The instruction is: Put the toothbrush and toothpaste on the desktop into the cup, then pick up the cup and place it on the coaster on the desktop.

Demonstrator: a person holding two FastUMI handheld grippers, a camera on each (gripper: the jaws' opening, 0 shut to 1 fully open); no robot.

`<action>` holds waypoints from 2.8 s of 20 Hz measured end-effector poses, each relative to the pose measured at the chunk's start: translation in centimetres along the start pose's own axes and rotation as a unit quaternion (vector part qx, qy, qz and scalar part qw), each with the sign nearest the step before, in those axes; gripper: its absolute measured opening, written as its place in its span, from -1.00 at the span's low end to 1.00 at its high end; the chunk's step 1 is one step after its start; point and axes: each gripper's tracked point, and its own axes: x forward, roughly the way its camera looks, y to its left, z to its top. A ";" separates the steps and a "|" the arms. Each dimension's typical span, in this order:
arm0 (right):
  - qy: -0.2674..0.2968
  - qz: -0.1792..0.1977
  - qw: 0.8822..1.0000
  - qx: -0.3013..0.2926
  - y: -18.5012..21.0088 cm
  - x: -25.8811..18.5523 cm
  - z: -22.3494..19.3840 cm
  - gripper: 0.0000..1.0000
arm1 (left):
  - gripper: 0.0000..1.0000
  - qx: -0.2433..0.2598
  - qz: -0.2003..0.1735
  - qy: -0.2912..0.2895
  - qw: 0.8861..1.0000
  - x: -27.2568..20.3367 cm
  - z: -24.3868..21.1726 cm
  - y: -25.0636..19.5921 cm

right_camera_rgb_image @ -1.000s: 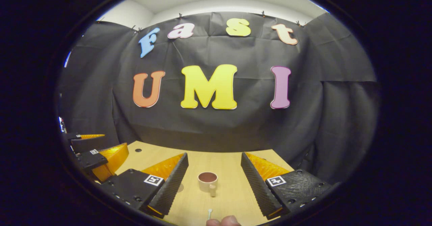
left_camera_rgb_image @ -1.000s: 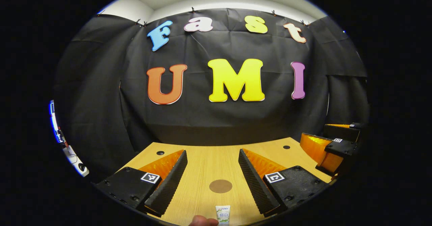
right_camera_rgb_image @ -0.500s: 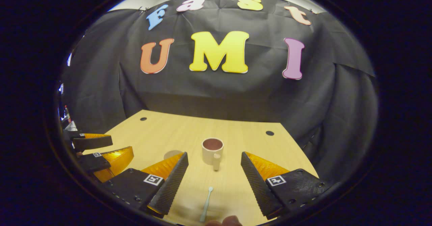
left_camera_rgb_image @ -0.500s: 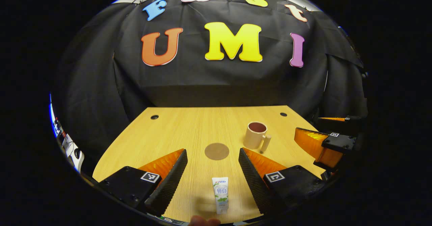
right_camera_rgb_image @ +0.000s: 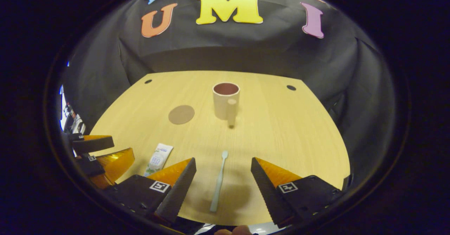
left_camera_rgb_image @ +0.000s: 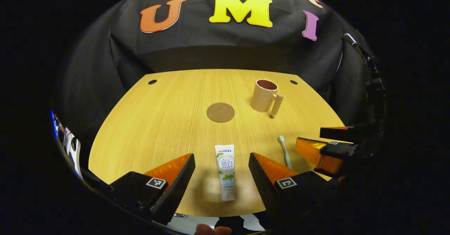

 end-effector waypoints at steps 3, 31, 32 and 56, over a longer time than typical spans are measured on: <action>0.026 -0.004 1.000 0.002 0.0 1.7 -1.2 0.92 | 1.00 -0.005 -0.005 0.022 1.000 0.5 -1.2 -0.4; 0.128 -0.026 0.991 0.019 0.8 7.1 -4.7 -0.99 | 0.96 -0.042 -0.025 0.120 0.992 3.2 -6.8 -0.9; 0.128 -0.025 0.991 0.019 0.9 7.1 -4.8 -0.99 | 0.96 -0.045 -0.024 0.123 0.991 3.6 -7.2 -0.9; 0.027 -0.015 0.999 0.026 -1.4 0.8 1.0 -1.00 | -0.06 -0.022 0.011 0.084 0.996 6.7 -7.3 -0.8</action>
